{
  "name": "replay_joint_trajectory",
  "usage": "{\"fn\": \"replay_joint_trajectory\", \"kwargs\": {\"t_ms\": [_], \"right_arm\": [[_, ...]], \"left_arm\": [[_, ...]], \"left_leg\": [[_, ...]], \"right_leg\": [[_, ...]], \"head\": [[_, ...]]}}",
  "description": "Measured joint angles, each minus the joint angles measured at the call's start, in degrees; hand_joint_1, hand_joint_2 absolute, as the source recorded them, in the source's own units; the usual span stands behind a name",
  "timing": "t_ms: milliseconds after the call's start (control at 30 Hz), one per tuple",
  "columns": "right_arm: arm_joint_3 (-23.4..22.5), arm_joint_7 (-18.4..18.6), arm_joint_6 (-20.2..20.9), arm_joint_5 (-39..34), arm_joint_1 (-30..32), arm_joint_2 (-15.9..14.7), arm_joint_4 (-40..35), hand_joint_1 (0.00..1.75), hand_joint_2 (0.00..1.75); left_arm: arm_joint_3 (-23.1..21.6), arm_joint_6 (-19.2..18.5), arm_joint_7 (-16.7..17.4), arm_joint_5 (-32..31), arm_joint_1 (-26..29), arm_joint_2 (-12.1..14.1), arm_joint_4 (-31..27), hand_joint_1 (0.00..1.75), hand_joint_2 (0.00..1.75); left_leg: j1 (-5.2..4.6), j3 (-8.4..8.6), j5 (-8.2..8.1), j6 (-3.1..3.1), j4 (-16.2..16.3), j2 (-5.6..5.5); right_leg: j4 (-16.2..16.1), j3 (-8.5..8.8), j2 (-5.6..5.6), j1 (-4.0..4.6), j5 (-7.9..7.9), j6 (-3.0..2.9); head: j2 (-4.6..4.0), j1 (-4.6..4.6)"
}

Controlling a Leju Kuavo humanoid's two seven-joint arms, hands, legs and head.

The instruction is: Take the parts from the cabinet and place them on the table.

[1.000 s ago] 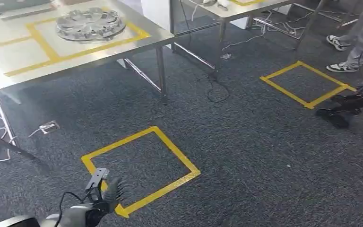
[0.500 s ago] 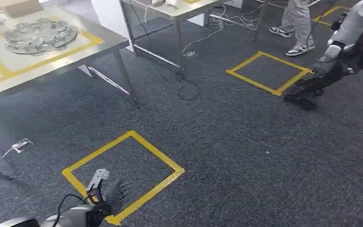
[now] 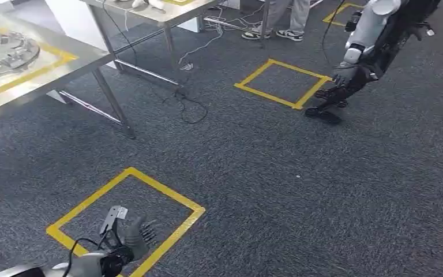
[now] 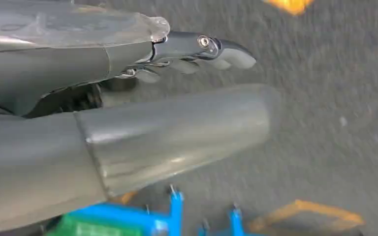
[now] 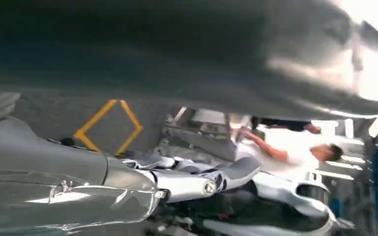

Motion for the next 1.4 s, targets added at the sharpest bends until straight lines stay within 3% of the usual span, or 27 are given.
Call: {"fn": "replay_joint_trajectory", "kwargs": {"t_ms": [67, 100, 133, 200, 233, 267, 300, 400, 433, 467, 500, 567, 633, 700, 767, 800, 833, 933, 1000, 1067, 1133, 1167, 1233, 1267, 1300, 1333, 1400], "right_arm": [[0.09, 0.04, 0.0, -0.02, 0.14, 0.0, 0.13, 0.0, 0.0], [0.11, 0.09, 0.0, -0.02, 0.12, 0.0, 0.28, 0.0, 0.0], [0.11, 0.13, -0.02, -0.02, 0.12, 0.0, 0.35, 0.0, 0.0], [0.09, 0.13, -0.04, -0.02, -0.06, 0.0, 0.35, 0.0, 0.0], [0.09, 0.13, -0.04, -0.02, -0.23, 0.0, 0.35, 0.0, 0.0], [0.09, 0.13, -0.04, -0.02, -0.45, 0.0, 0.37, 0.0, 0.0], [0.15, 0.15, -0.07, -0.02, -0.74, 0.0, 0.37, 0.0, 0.0], [0.17, 0.24, -0.18, -0.04, -0.6, 0.0, 0.39, 0.0, 0.0], [0.18, 0.24, -0.15, -0.04, -0.64, 0.0, 0.37, 0.0, 0.0], [0.22, 0.17, -0.15, -0.04, -0.88, 0.0, 0.37, 0.0, 0.0], [0.26, 0.28, -0.15, -0.04, -0.97, 0.02, 0.37, 0.0, 0.0], [0.35, 0.39, -0.2, -0.04, -0.82, 0.11, 0.37, 0.0, 0.0], [0.39, 0.68, -0.28, -0.04, -0.65, 0.11, 0.37, 0.0, 0.0], [0.42, 0.7, -0.28, -0.04, -0.7, 0.11, 0.37, 0.0, 0.0], [0.44, 0.72, -0.28, -0.04, -0.75, 0.13, 0.37, 0.0, 0.0], [0.44, 0.76, -0.31, -0.04, -0.9, 0.13, 0.37, 0.0, 0.0], [0.44, 0.81, -0.39, -0.02, -0.82, 0.13, 0.37, 0.0, 0.0], [0.33, 0.85, -0.63, -0.02, -0.51, 0.13, 0.35, 0.0, 0.0], [0.28, 0.88, -0.55, 0.09, -0.58, 0.13, 0.28, 0.0, 0.0], [0.37, 0.85, -0.55, 0.07, -0.41, 0.13, 0.33, 0.0, 0.0], [0.39, 0.83, -0.57, -0.02, -0.21, 0.13, 0.39, 0.0, 0.0], [0.39, 0.81, -0.57, -0.04, -0.24, 0.13, 0.41, 0.0, 0.0], [0.37, 0.72, -0.52, -0.11, -0.33, 0.13, 0.41, 0.0, 0.0], [0.37, 0.68, -0.5, -0.15, -0.44, 0.13, 0.39, 0.0, 0.0], [0.37, 0.68, -0.46, -0.22, -0.62, 0.13, 0.42, 0.0, 0.0], [0.35, 0.63, -0.46, -0.22, -0.64, 0.13, 0.39, 0.0, 0.0], [0.35, 0.65, -0.55, -0.2, -0.42, 0.13, 0.39, 0.0, 0.0]], "left_arm": [[0.79, -3.19, -0.15, 2.67, 0.64, -0.09, 0.0, 0.0, 0.0], [1.21, -3.79, -0.46, 3.66, 0.95, -0.15, 0.02, 0.0, 0.0], [1.53, -3.94, -0.74, 4.27, 1.1, -0.26, 0.02, 0.0, 0.0], [2.27, -4.03, -0.77, 4.64, 1.13, -0.5, 0.0, 0.0, 0.0], [2.63, -4.1, -0.76, 4.75, 1.12, -0.64, 0.0, 0.0, 0.0], [2.89, -4.12, -0.79, 4.79, 1.15, -0.63, 0.02, 0.0, 0.0], [3.25, -4.05, -0.79, 4.75, 1.17, -0.66, 0.02, 0.0, 0.0], [3.67, -2.02, -0.24, 3.7, 1.09, -0.74, 0.02, 0.0, 0.0], [3.72, -1.84, 0.0, 3.55, 1.01, -0.72, 0.02, 0.0, 0.0], [3.78, -1.67, 0.21, 3.35, 0.95, -0.79, 0.02, 0.0, 0.0], [3.8, -1.54, 0.46, 3.18, 0.96, -0.79, 0.02, 0.0, 0.0], [3.83, -1.14, 0.46, 3.0, 1.33, -0.7, 0.04, 0.0, 0.0], [3.85, -0.66, 0.46, 2.91, 1.72, -0.66, 0.09, 0.0, 0.0], [3.85, 0.98, 0.74, 1.9, 1.61, -0.63, 0.11, 0.0, 0.0], [3.85, 2.55, 0.7, 0.73, 1.43, -0.37, 0.11, 0.0, 0.0], [3.85, 3.54, 0.13, 0.0, 1.37, -0.29, 0.11, 0.0, 0.0], [3.85, 4.69, -0.54, -0.93, 1.24, -0.15, 0.11, 0.0, 0.0], [3.63, 5.85, -1.2, -1.96, 0.69, -0.35, 0.09, 0.0, 0.0], [3.61, 5.87, -1.49, -1.39, 0.47, -0.29, 0.11, 0.0, 0.0], [3.61, 5.87, -1.81, -0.91, 0.87, -0.31, 0.11, 0.0, 0.0], [3.61, 5.87, -1.88, -0.8, 1.21, -0.31, 0.13, 0.0, 0.0], [3.61, 5.87, -1.88, -0.8, 1.21, -0.37, 0.13, 0.0, 0.0], [3.61, 5.87, -1.97, -0.8, 1.14, -0.48, 0.13, 0.0, 0.0], [3.61, 5.87, -2.03, -0.8, 1.14, -0.5, 0.13, 0.0, 0.0], [3.61, 5.87, -2.16, -0.78, 1.12, -0.33, 0.13, 0.0, 0.0], [3.61, 5.96, -2.29, -0.78, 1.13, -0.31, 0.13, 0.0, 0.0], [3.61, 6.53, -2.49, -0.98, 1.11, -0.35, 0.13, 0.0, 0.0]], "left_leg": [[-0.14, -0.01, -0.1, 0.11, 0.03, 1.35], [-0.15, 0.01, -0.15, 0.06, 0.04, 2.01], [-0.15, 0.08, -0.23, 0.01, 0.05, 2.68], [-0.12, 0.39, -0.5, -0.33, 0.08, 3.83], [-0.12, 0.69, -0.68, -0.56, 0.1, 4.4], [-0.54, 0.81, -0.89, -0.88, 0.13, 4.82], [-0.85, 0.78, -1.07, -1.19, 0.46, 5.36], [-0.96, 1.05, -1.02, -1.85, 0.21, 7.44], [-0.62, 0.98, -1.74, -2.43, 0.6, 6.52], [-0.4, 0.22, -3.43, -2.62, 2.88, 3.25], [-0.32, -1.68, -5.74, -2.63, 7.04, 1.54], [-0.34, -6.72, -9.85, -2.74, 17.2, 0.15], [-0.35, -8.81, -9.42, -2.63, 20.22, 0.03], [-0.33, -5.63, -4.27, -2.23, 12.38, -0.35], [-0.25, -1.25, -0.07, -1.52, 2.74, -3.78], [-0.01, -0.6, -0.38, -1.43, 0.71, -4.13], [-0.24, -0.7, -0.36, -1.66, 1.01, -3.27], [0.17, -0.42, 0.04, -0.89, 0.23, -1.58], [0.05, -0.15, 0.1, -0.28, -0.02, -0.53], [-0.14, -0.14, 0.03, -0.19, 0.01, 0.82], [-0.15, -0.12, -0.07, -0.24, 0.04, 2.09], [-0.15, -0.04, -0.19, -0.34, 0.06, 2.78], [-0.04, 0.4, -0.51, -0.76, 0.11, 3.93], [-0.07, 0.67, -0.75, -1.09, 0.17, 4.46], [-0.67, 0.61, -0.97, -1.45, 0.38, 4.76], [-0.71, 0.57, -0.89, -1.7, 0.33, 5.23], [-0.77, 0.78, -0.79, -2.08, 0.18, 6.44]], "right_leg": [[9.86, -4.38, -1.0, -0.29, -4.03, 0.51], [12.3, -5.41, -1.13, -0.42, -4.44, 0.69], [11.39, -4.89, -1.25, -0.58, -3.37, 0.79], [2.42, -0.09, -2.37, -0.65, 1.35, 0.76], [-3.35, 3.03, -3.94, -0.61, 3.69, 0.6], [-6.44, 4.45, -6.8, -0.19, 3.32, 0.47], [-7.11, 5.17, -6.46, 0.26, 3.35, -0.38], [-6.94, 4.53, -4.27, 0.27, 3.58, -1.31], [-7.4, 4.83, -3.61, -0.16, 3.91, -1.9], [-7.43, 4.71, -2.96, -0.11, 4.07, -2.17], [-7.43, 4.59, -2.48, -0.11, 4.17, -2.53], [-7.42, 4.4, -0.94, -0.02, 4.25, -2.7], [-7.41, 4.36, 0.67, 0.03, 4.33, -2.79], [-7.33, 4.43, 2.33, 0.02, 4.38, -2.72], [-7.22, 4.36, 3.58, -0.11, 4.43, -2.61], [-6.74, 3.91, 4.4, 0.37, 4.29, -2.26], [-6.88, 3.74, 4.98, 0.14, 4.52, -1.87], [-7.1, 3.11, 6.42, 0.03, 4.69, -0.74], [-2.46, 1.13, 0.88, 0.17, 1.47, -0.33], [7.64, -3.44, -0.83, -0.23, -3.12, 0.21], [12.18, -5.46, -1.13, -0.52, -3.97, 0.59], [9.86, -4.3, -1.32, -0.68, -2.25, 0.73], [-0.66, 1.43, -2.72, -0.76, 2.84, 0.81], [-5.42, 3.85, -4.61, -0.71, 3.98, 0.74], [-6.72, 4.54, -6.23, 0.17, 3.18, 0.34], [-6.57, 4.68, -4.94, -0.03, 3.43, -0.46], [-6.49, 4.21, -3.72, 0.13, 3.55, -1.06]], "head": [[0.0, 0.04], [0.0, 0.07], [0.0, 0.07], [0.0, 0.07], [0.0, 0.09], [0.0, 0.13], [0.0, 0.14], [0.0, -0.41], [0.0, -0.41], [0.0, -0.52], [0.0, -0.74], [0.0, -1.0], [0.0, -1.02], [0.0, -1.16], [0.0, -1.29], [0.0, -1.27], [0.0, -1.16], [0.0, -1.13], [0.0, -0.24], [0.0, -0.15], [0.0, -0.04], [0.0, -0.09], [0.0, -0.06], [0.0, -0.02], [0.0, 0.16], [0.0, -0.01], [0.0, -0.35]]}}
